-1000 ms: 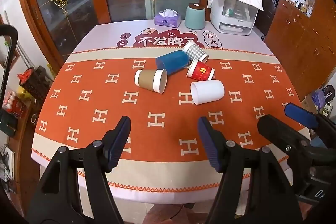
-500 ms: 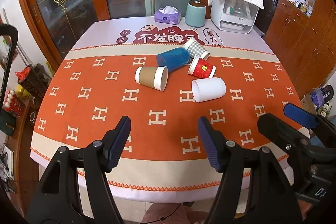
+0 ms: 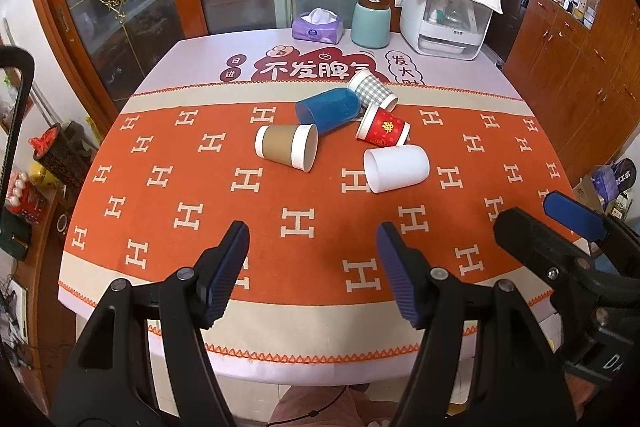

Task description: Flip cup upside down

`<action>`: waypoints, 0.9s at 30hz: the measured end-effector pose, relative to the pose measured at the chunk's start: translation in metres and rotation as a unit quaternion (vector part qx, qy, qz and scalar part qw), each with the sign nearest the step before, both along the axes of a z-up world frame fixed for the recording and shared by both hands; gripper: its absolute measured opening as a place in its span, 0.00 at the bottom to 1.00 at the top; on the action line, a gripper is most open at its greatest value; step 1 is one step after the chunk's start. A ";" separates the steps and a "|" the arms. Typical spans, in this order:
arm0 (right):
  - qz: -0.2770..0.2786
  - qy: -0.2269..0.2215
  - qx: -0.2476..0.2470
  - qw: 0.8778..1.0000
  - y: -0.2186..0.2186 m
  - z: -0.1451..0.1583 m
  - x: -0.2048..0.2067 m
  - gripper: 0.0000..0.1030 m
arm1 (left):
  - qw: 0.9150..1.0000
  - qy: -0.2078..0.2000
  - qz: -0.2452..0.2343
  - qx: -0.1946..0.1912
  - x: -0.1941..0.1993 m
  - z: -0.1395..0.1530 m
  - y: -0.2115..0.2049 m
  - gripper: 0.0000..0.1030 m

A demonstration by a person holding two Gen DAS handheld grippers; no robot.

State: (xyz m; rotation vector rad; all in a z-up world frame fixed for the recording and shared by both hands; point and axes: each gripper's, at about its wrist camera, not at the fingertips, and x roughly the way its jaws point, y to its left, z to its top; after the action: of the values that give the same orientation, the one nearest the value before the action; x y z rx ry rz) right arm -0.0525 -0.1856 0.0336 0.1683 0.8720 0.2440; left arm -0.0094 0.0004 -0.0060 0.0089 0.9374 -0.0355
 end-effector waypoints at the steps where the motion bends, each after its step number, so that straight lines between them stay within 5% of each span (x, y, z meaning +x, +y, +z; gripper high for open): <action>1: -0.001 -0.001 -0.001 1.000 0.001 0.001 -0.002 0.80 | 1.000 0.000 0.000 0.000 0.000 0.000 0.000 0.62; 27: 0.000 -0.002 -0.003 1.000 -0.004 0.001 -0.002 0.80 | 1.000 0.000 0.002 0.003 -0.002 -0.001 -0.003 0.62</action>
State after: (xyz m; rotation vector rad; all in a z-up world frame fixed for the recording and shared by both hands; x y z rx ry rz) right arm -0.0545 -0.1895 0.0349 0.1631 0.8689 0.2412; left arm -0.0114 -0.0023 -0.0069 0.0117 0.9378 -0.0285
